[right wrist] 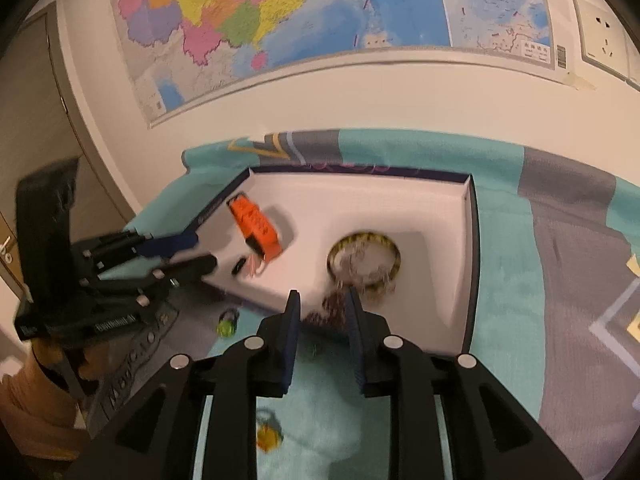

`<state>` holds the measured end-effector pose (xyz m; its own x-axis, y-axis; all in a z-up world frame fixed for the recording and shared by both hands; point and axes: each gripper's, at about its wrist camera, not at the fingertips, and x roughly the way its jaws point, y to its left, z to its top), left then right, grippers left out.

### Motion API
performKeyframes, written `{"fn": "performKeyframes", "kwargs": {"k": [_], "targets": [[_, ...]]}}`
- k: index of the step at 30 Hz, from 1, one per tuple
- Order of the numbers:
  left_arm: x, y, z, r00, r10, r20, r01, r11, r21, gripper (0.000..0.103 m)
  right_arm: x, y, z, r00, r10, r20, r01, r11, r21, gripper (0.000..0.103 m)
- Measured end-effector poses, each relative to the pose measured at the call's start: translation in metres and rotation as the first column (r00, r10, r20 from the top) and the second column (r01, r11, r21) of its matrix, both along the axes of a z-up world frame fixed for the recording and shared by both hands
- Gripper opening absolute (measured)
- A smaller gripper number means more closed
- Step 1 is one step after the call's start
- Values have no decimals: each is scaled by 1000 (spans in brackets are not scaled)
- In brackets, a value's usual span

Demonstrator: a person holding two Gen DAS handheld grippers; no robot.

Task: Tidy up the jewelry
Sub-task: 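Open left gripper beside watch while right gripper releases necklace near bangle, then close right gripper on amber ring while left gripper moves to green stone ring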

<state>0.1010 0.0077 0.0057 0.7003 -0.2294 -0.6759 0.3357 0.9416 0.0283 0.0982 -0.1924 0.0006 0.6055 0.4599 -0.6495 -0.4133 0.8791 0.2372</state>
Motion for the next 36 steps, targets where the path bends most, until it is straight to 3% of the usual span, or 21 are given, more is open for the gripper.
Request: {"fn": "performKeyframes", "kwargs": {"k": [4, 8, 15, 36], "targets": [[-17, 6, 1, 1000, -20, 14, 20, 1000, 5, 46, -11, 4, -8, 999, 27, -22, -27, 1000, -1, 28], [-31, 12, -2, 999, -37, 15, 37, 999, 18, 46, -23, 12, -17, 998, 54, -34, -55, 998, -12, 28], [-45, 15, -18, 998, -61, -34, 61, 998, 14, 46, -28, 26, -29, 995, 75, -61, -77, 997, -25, 34], [-26, -10, -41, 987, -97, -126, 101, 995, 24, 49, -53, -1, -36, 994, 50, -93, -49, 999, 10, 38]]}}
